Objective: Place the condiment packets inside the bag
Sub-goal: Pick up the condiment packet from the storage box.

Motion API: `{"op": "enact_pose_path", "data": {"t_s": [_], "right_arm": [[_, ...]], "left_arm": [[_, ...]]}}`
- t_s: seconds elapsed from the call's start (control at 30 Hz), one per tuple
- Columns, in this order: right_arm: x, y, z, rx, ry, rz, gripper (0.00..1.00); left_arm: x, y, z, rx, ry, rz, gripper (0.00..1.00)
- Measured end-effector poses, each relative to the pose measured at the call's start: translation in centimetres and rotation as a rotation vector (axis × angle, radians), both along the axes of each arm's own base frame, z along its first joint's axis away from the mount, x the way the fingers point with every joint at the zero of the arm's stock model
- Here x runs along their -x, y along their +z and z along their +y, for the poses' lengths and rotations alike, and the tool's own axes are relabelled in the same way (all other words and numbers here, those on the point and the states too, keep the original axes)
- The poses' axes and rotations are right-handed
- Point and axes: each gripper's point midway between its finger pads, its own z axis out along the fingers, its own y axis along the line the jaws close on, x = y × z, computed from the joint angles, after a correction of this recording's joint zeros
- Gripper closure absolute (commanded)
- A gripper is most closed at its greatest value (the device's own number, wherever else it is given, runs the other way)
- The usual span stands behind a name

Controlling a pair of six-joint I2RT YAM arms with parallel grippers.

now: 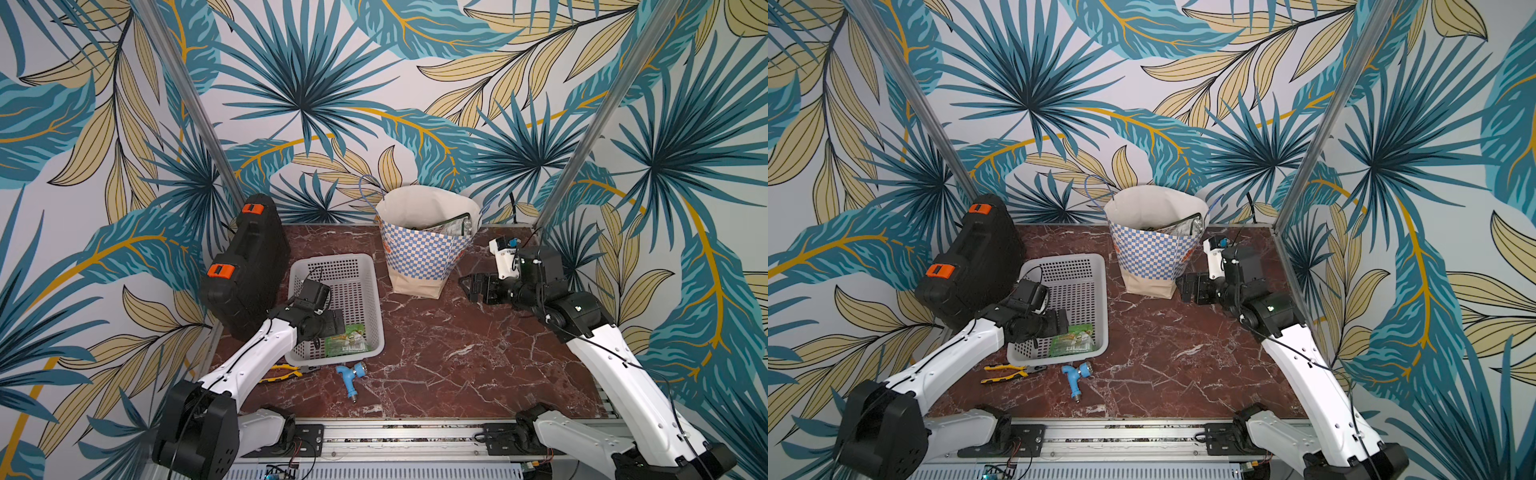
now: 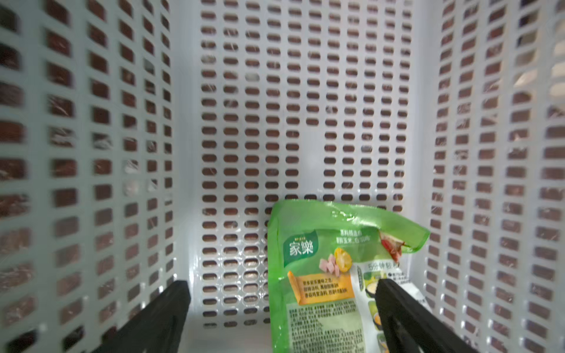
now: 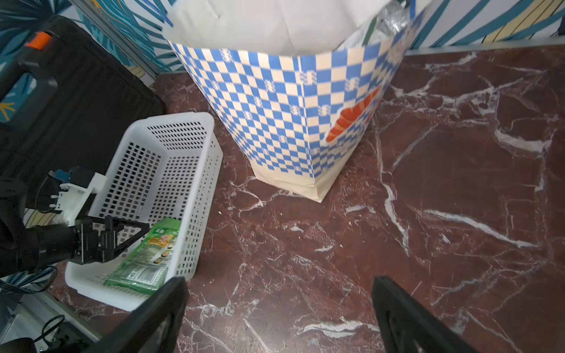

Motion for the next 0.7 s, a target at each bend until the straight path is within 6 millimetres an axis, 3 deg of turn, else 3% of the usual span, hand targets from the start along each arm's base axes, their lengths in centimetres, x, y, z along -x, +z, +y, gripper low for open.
{"op": "enact_pose_path", "data": {"t_s": [0.13,0.43,0.7], "right_arm": [[0.8,-1.8,-0.3,0.003,-0.002,0.016,0.0],[0.9,-2.6,-0.1,-0.006,0.004,0.006,0.0],[0.7,-3.0,-0.1,-0.007,0.005,0.002,0.01]], "left_arm": [[0.5,0.1,-1.3,0.085,0.003,0.024,0.0],[1.4,0.2,-3.3,0.241,0.063,0.07,0.0],[3.7,-2.9,-0.5,0.106,0.191,0.225,0.0]]}}
